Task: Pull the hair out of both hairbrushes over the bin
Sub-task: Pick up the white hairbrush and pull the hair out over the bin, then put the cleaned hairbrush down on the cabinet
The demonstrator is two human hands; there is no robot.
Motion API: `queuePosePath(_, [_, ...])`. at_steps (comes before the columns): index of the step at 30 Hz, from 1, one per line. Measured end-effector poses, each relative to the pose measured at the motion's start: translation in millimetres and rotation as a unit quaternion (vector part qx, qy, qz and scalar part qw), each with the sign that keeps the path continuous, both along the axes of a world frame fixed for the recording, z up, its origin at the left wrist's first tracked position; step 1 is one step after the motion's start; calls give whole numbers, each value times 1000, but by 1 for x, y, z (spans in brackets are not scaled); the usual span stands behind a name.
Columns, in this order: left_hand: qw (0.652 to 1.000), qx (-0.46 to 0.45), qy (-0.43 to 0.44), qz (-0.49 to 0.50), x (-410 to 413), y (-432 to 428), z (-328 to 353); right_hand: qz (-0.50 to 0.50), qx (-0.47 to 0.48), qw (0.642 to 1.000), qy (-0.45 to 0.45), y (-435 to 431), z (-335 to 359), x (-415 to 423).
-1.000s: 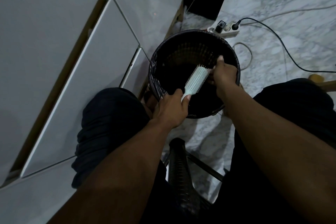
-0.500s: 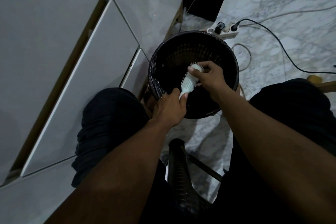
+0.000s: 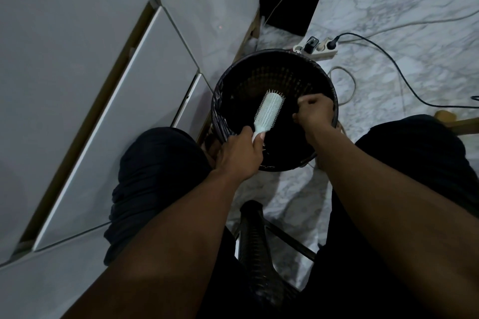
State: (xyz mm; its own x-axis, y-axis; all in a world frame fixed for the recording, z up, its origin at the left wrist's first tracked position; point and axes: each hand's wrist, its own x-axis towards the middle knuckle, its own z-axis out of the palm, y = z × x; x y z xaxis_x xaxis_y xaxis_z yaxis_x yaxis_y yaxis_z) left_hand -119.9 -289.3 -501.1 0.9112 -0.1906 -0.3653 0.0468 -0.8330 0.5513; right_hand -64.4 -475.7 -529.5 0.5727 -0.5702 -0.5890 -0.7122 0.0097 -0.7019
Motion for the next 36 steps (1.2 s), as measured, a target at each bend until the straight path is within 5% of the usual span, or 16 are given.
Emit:
queuePosePath(5, [1000, 10, -16, 6, 1, -1, 17, 161, 51, 983, 72, 3, 28, -2])
queuePosePath(13, [996, -31, -59, 58, 23, 5, 106, 285, -8, 957, 46, -4, 141, 21])
queuePosePath(26, [931, 40, -353, 78, 43, 43, 369, 377, -113, 894, -215, 30, 446, 28])
queuePosePath(36, [865, 129, -436, 212, 3, 155, 507, 464, -163, 807, -327, 138, 590, 8])
